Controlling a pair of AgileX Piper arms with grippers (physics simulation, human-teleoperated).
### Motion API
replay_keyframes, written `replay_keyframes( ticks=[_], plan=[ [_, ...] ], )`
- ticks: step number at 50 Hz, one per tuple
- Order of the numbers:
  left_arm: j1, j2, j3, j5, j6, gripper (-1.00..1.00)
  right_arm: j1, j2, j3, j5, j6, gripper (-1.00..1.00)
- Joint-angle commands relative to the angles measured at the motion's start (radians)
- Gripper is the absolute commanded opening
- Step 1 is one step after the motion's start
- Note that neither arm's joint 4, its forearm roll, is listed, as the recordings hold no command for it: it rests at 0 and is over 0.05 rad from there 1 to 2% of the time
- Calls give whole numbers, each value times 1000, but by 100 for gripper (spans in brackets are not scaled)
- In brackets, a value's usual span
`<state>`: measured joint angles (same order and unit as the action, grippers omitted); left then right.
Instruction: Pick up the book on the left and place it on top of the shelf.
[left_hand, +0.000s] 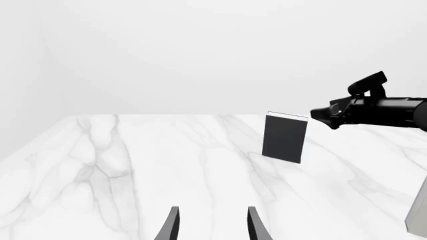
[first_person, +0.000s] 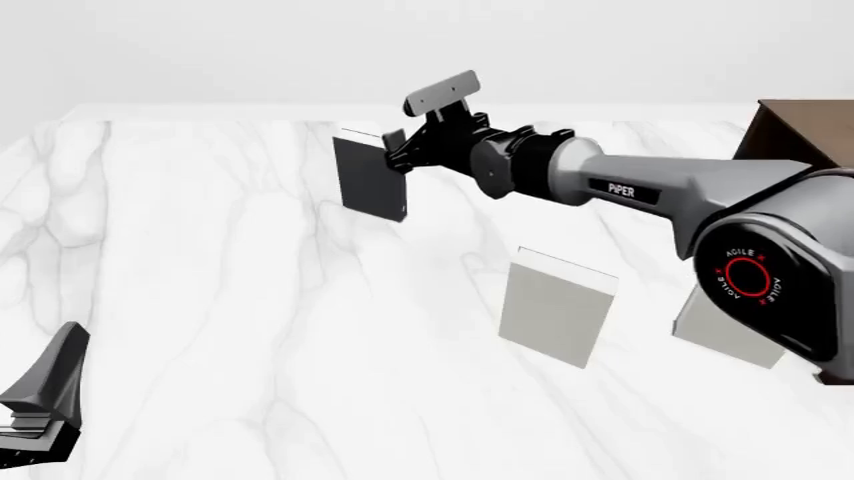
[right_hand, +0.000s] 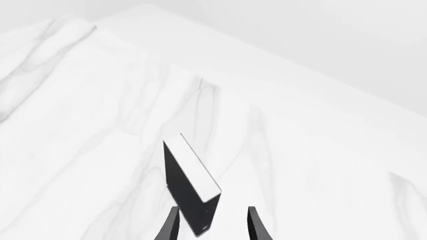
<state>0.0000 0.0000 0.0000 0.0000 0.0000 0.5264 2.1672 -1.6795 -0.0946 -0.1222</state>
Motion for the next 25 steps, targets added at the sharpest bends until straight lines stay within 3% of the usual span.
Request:
replay_keyframes(
  ticks=[1, 25],
  plan=[
    [0, 0, 0, 0, 0, 100, 3, 56, -54, 20, 10, 100],
    [0, 0, 0, 0, 0, 100, 12, 126, -101, 29, 19, 100]
  ],
)
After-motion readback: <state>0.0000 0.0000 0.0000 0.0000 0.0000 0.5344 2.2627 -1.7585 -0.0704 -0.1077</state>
